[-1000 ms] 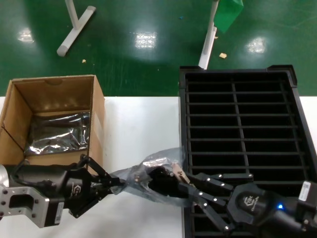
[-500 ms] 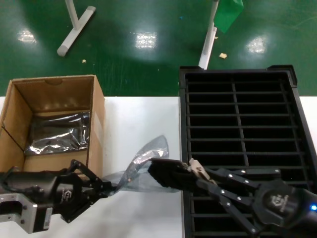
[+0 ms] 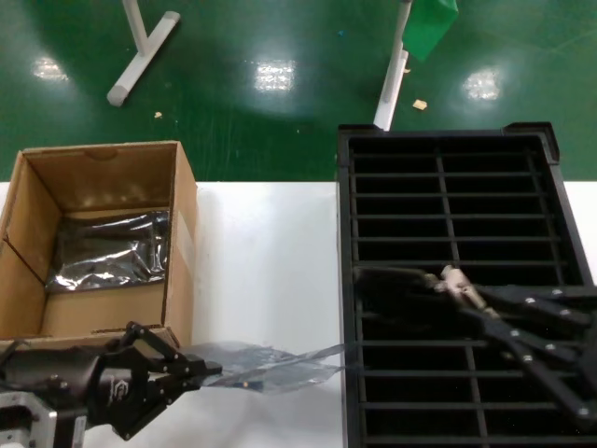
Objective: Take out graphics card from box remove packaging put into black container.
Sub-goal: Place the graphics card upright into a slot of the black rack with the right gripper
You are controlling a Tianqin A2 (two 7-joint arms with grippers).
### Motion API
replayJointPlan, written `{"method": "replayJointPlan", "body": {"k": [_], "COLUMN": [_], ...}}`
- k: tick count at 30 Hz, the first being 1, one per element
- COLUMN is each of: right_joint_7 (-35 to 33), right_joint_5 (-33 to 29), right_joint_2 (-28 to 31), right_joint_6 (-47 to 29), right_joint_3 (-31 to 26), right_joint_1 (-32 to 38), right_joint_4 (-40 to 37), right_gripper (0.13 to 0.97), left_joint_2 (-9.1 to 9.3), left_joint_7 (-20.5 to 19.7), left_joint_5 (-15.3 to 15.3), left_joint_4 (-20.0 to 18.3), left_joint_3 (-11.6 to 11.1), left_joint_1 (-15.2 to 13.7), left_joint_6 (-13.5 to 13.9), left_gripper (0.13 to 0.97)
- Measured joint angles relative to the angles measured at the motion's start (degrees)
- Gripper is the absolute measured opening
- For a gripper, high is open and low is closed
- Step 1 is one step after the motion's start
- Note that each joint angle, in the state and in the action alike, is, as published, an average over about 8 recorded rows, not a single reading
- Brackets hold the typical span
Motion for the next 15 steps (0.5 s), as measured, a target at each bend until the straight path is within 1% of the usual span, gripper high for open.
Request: {"method": "replayJointPlan", "body": {"k": [4,7,15], "right_joint_7": [-1.03,-3.68,-14.38], "right_joint_5": [-0.23,-1.57,-7.81], "right_joint_2": [1.99,3.86,10.70], "right_joint_6": [-2.89,-5.32,-11.88], "right_joint_3": [5.43,8.04,10.55], "right_joint_1": [-1.72,-1.97,-0.93], "right_joint_4": [-0.36,-1.82,-7.04], "right_gripper": [0.201,0.201,0.201], "left_joint_2": [0.59,0.82,0.79], "left_joint_7": [2.18,3.43,5.19], "left_joint_5": [-1.28,-2.21,-4.45], "left_joint_4": [1.37,2.17,2.98], "left_joint_3": [-1.05,-1.95,-4.58], "left_joint_1": [1.26,1.89,2.58], "left_joint_6": [0.29,0.62,1.54], "left_gripper": [0.142,0.142,0.142]}}
